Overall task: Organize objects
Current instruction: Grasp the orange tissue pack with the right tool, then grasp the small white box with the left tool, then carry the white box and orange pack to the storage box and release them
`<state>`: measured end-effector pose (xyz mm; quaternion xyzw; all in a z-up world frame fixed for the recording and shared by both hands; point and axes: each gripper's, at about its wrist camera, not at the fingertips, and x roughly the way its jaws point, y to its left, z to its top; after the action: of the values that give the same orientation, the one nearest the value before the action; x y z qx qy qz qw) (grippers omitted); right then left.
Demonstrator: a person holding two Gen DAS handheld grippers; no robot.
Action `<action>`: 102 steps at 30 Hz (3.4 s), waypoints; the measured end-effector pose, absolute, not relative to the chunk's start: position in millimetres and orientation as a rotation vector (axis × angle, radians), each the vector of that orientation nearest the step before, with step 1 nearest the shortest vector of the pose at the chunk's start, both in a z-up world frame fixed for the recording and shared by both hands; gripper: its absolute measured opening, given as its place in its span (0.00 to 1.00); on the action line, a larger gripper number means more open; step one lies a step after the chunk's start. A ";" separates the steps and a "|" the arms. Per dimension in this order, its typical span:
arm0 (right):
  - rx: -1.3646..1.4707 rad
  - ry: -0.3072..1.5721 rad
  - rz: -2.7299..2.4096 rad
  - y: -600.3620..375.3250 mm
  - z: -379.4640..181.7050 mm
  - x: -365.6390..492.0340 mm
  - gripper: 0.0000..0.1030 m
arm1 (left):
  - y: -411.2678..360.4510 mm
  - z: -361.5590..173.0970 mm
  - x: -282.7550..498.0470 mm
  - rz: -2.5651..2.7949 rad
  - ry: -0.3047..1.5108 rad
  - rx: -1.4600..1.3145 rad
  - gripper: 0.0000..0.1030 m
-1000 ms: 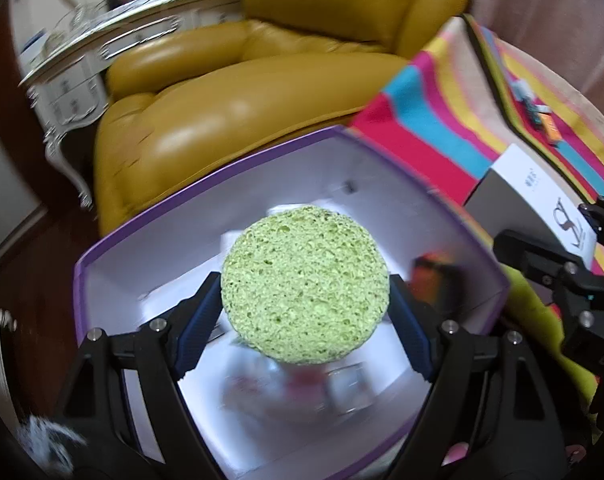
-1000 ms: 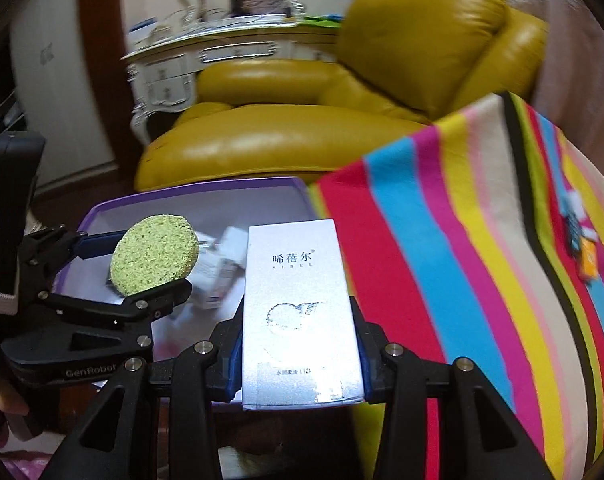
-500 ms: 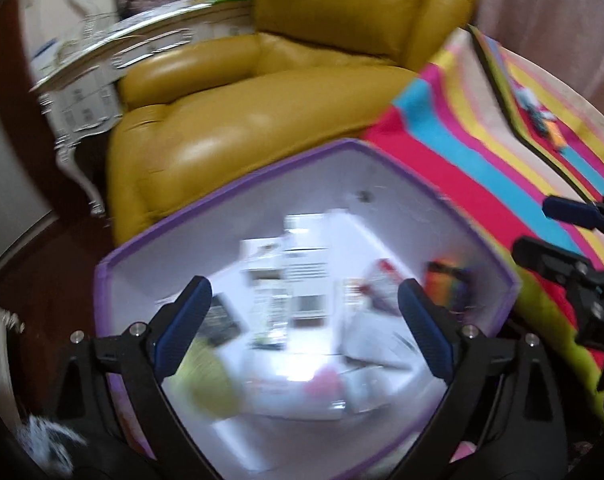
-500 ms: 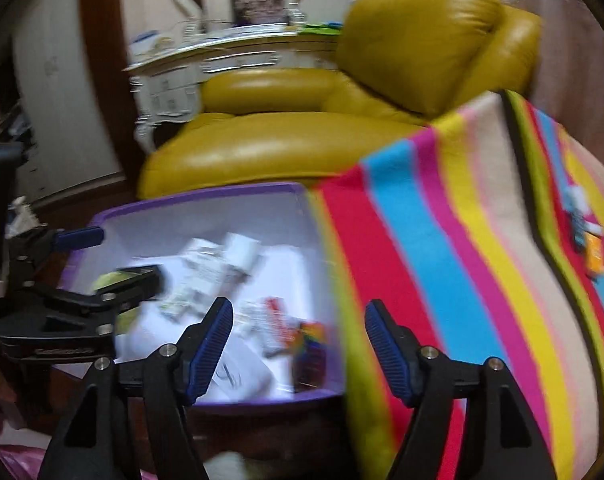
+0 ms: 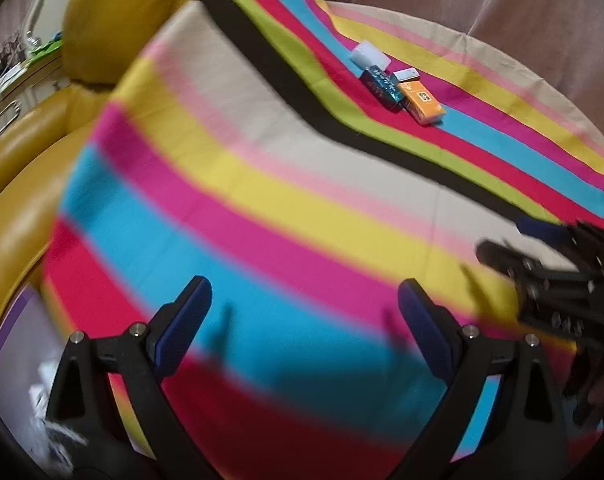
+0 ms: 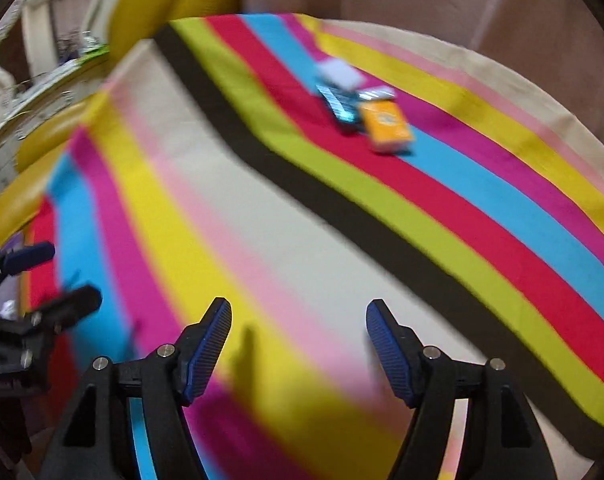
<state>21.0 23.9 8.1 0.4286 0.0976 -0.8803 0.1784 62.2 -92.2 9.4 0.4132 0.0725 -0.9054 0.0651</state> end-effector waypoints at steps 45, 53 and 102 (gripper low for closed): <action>1.234 0.181 -2.558 159.3 -15.7 -46.5 0.51 | -59.7 -15.6 -34.7 -2.588 0.196 1.408 1.00; 1.285 0.049 -2.666 179.0 -16.4 -61.3 0.51 | 28.8 -10.2 -104.3 -2.842 0.087 1.494 1.00; 1.240 0.157 -2.526 124.2 -1.3 27.9 0.51 | -47.1 11.0 123.7 -2.748 0.238 1.326 0.28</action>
<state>27.9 124.2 -1.3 0.4342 0.0550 -0.8846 0.1610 123.7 -47.1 11.0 0.4330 0.0776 -0.8971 0.0404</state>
